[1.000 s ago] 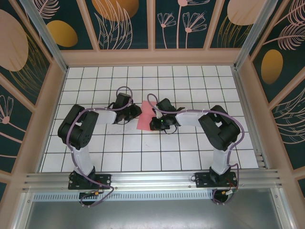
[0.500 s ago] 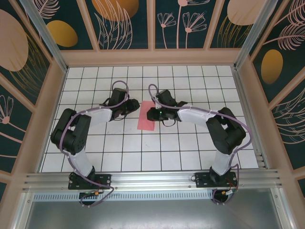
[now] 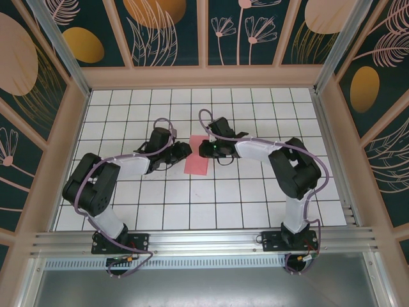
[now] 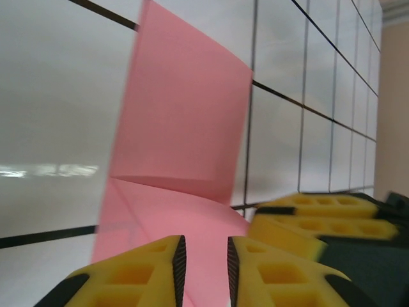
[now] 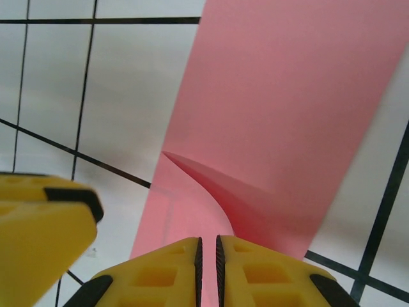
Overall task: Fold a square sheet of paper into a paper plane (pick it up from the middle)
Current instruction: Fold the triangle a second time at the center of the table.
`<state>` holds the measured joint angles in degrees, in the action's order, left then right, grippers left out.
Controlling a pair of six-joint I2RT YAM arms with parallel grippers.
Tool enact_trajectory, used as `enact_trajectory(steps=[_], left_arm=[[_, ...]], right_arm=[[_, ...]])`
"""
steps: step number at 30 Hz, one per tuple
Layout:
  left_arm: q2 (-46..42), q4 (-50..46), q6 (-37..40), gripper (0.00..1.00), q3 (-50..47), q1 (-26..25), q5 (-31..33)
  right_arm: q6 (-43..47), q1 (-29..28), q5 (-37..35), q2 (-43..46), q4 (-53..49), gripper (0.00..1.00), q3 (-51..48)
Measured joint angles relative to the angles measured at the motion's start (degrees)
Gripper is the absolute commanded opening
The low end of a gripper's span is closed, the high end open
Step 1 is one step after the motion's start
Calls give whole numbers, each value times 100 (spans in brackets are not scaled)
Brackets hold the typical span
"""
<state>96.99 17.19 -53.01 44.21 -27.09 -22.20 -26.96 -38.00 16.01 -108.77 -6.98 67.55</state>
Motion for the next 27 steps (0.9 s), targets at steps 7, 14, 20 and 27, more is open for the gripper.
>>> enact_trajectory(steps=[7, 14, 20, 27], left_arm=[[374, 162, -201, 24, 4, -199, -138], [472, 160, -304, 28, 4, -208, -114], [568, -15, -304, 29, 98, -219, 11], [640, -162, -304, 30, 232, -219, 79]], right_arm=[[7, 122, -13, -190, -11, 17, 31], [76, 173, -101, -435, -28, 19, 37], [118, 184, -155, -463, -57, 22, 105], [155, 192, -186, -466, -59, 22, 153]])
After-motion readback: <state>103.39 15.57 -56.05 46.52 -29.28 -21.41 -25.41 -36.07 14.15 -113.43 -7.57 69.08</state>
